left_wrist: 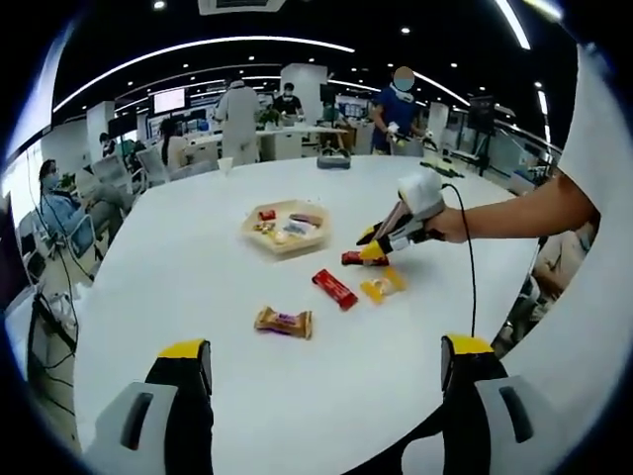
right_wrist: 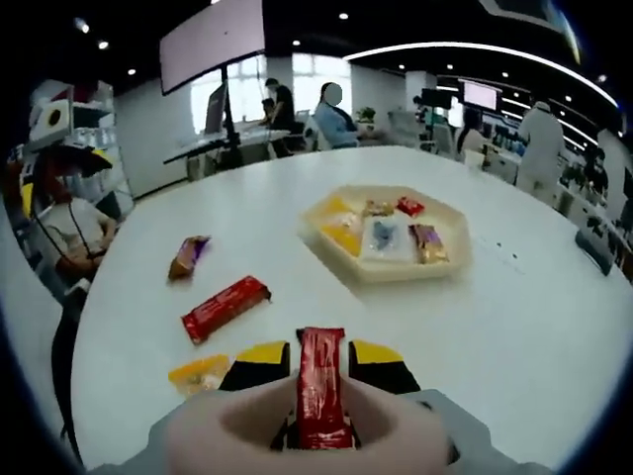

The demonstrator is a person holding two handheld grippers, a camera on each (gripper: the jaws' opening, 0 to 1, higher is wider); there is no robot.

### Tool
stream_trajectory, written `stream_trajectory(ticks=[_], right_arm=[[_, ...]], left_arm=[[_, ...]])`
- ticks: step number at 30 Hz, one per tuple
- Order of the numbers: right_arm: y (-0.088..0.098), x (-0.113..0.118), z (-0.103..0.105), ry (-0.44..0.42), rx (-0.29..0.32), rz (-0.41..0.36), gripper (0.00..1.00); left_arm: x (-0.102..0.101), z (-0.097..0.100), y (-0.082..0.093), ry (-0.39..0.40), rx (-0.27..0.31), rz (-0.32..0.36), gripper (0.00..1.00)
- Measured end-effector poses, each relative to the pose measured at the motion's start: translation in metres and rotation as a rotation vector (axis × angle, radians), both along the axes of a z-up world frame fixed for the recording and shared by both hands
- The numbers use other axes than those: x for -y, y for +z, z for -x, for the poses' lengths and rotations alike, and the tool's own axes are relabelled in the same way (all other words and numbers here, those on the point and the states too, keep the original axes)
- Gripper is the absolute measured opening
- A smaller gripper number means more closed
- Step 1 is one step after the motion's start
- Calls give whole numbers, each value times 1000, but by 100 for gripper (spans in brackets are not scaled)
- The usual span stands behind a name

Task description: Place the target food into the container with the food tongs after gripping and lifting it, then release it inside without dropping or visibly crushing the food.

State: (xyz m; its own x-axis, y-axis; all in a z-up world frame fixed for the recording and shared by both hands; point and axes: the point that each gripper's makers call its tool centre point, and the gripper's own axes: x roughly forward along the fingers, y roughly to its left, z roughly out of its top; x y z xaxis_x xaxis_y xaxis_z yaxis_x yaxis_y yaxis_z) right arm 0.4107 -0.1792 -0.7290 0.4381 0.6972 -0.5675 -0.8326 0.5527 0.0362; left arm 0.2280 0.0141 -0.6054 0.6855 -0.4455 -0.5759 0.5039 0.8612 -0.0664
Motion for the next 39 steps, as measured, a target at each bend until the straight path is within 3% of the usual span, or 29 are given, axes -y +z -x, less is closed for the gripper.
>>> stream_trajectory(ticks=[10,15,18,22,31,39], right_arm=[[30,13,14,-96,-5,-113,23],[43,34,24,-176,9,-141,23],[53,43,31,-187,28,-159,23],[58,55,35,-199,50,-144,23],[70,96,58,-286,78,-159,23],[71,140,94,-455,51,-217,23]], left_arm=[[-1,-3,7,12,42,20,97],[6,-8,9,-1,53,43,96],[10,-13,16,-15,78,43,96],[13,-17,13,-6,75,63,96],[40,-31,5,-88,49,66,95],[82,-44,10,-207,47,92,95]])
